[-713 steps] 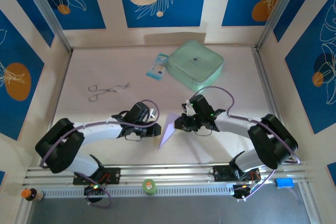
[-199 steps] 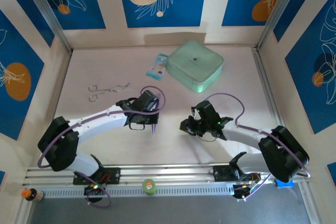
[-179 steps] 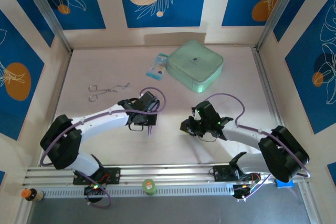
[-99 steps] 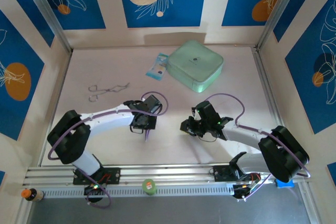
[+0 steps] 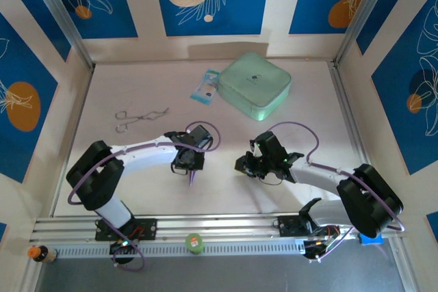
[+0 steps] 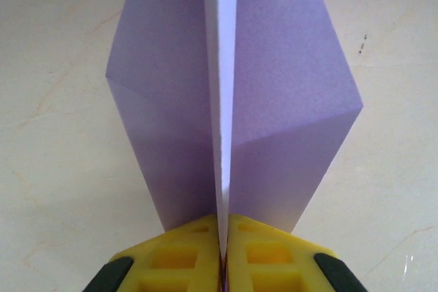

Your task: Fold a paper plane with a square sheet of paper (pick it up from the middle)

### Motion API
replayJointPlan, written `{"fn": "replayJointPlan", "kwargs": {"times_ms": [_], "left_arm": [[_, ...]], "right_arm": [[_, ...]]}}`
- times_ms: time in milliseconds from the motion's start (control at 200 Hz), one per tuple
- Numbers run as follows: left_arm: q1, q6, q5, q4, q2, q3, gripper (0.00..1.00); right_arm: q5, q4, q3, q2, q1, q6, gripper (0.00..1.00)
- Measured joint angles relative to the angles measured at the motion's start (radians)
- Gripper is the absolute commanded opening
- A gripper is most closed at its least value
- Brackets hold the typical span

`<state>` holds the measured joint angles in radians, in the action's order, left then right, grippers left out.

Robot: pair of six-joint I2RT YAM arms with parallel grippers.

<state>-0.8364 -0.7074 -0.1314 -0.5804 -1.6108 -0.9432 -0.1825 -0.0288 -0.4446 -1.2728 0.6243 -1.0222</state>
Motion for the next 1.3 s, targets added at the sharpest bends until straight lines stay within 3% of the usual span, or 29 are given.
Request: {"fn": "replayJointPlan", "kwargs": {"times_ms": [1050,1300], "left_arm": [[-0.015,0.007,0.006,0.012,-0.064,-0.002,0.21],[-0.033,-0.005,-0.013,0.005,-0.086,-0.018,0.30]], "right_arm": [[-0.008,-0.003,0.000,-0.029,0.000,0.002,0.16],[-0.008,-0.004,-0.007,-0.035,0.000,0.011,0.16]]}}
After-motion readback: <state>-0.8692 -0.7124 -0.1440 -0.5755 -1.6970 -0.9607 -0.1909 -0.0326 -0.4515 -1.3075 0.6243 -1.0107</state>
